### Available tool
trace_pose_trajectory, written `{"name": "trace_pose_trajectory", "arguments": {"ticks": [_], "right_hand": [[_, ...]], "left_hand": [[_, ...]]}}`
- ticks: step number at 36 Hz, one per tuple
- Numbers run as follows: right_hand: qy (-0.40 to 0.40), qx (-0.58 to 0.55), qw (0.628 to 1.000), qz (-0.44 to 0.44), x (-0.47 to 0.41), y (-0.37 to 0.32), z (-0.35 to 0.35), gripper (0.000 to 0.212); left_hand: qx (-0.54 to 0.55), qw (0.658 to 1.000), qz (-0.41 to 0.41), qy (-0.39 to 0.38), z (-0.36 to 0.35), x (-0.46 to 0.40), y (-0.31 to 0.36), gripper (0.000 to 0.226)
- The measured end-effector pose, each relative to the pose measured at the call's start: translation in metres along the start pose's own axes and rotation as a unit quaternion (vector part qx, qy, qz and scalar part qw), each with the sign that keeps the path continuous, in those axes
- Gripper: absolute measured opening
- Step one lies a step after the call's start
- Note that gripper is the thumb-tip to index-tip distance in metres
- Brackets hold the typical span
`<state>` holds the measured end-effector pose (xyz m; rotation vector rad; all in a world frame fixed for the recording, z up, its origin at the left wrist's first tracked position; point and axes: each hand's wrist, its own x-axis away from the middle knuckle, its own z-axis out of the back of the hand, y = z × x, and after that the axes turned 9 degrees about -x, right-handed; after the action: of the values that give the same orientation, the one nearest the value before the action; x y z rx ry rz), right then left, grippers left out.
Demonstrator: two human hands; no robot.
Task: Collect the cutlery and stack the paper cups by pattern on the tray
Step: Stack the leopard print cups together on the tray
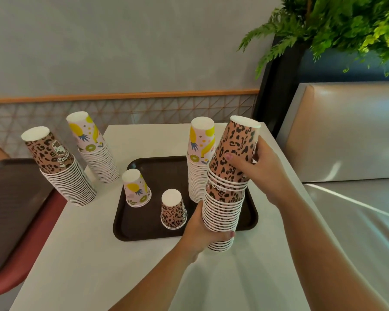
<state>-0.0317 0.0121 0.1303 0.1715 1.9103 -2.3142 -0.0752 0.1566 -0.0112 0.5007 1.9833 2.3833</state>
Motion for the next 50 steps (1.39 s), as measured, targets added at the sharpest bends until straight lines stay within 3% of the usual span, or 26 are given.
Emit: {"name": "trace_pose_trajectory", "arguments": {"ticks": [10,13,16,18,22,28,35,41,44,47,50], "right_hand": [[0.051,-0.111,0.992,-0.009,-0.018,-0.008,0.005,0.038],[0.082,-0.218,0.972,0.001,-0.025,-0.011,0.010,0.028],[0.163,-0.301,0.940,-0.008,-0.037,-0.004,0.019,0.032],[0.218,-0.287,0.933,-0.005,-0.046,0.008,0.023,0.037],[0.263,-0.122,0.957,0.001,-0.055,0.046,0.020,0.052],[0.213,0.041,0.976,-0.029,-0.052,0.105,0.008,0.066],[0.138,0.106,0.983,-0.061,-0.043,0.134,-0.001,0.075],[0.206,0.047,0.976,0.057,-0.033,0.099,0.001,0.051],[0.112,-0.015,0.989,0.095,-0.026,0.066,0.003,0.045],[-0.043,0.007,0.998,0.052,-0.019,0.046,0.004,0.056],[-0.111,0.033,0.993,0.006,-0.013,0.041,0.004,0.063]], "left_hand": [[-0.002,1.000,-0.003,0.023,0.002,0.000,-0.003,0.090],[-0.004,0.999,-0.006,0.033,0.003,-0.002,-0.003,0.087],[-0.005,0.999,-0.002,0.041,0.005,-0.003,-0.003,0.091],[-0.007,0.999,-0.002,0.044,0.006,-0.004,-0.004,0.088],[-0.003,0.999,0.008,0.049,0.007,-0.007,-0.007,0.086],[0.004,0.998,0.015,0.054,0.007,-0.008,-0.010,0.080],[-0.001,0.998,0.009,0.063,0.005,-0.009,-0.008,0.076],[-0.001,0.998,0.007,0.066,0.003,-0.008,-0.007,0.080],[-0.011,0.998,0.007,0.066,0.002,-0.007,-0.006,0.082],[-0.022,0.998,0.004,0.064,0.000,-0.007,-0.005,0.085],[-0.027,0.998,0.000,0.062,-0.001,-0.006,-0.005,0.088]]}}
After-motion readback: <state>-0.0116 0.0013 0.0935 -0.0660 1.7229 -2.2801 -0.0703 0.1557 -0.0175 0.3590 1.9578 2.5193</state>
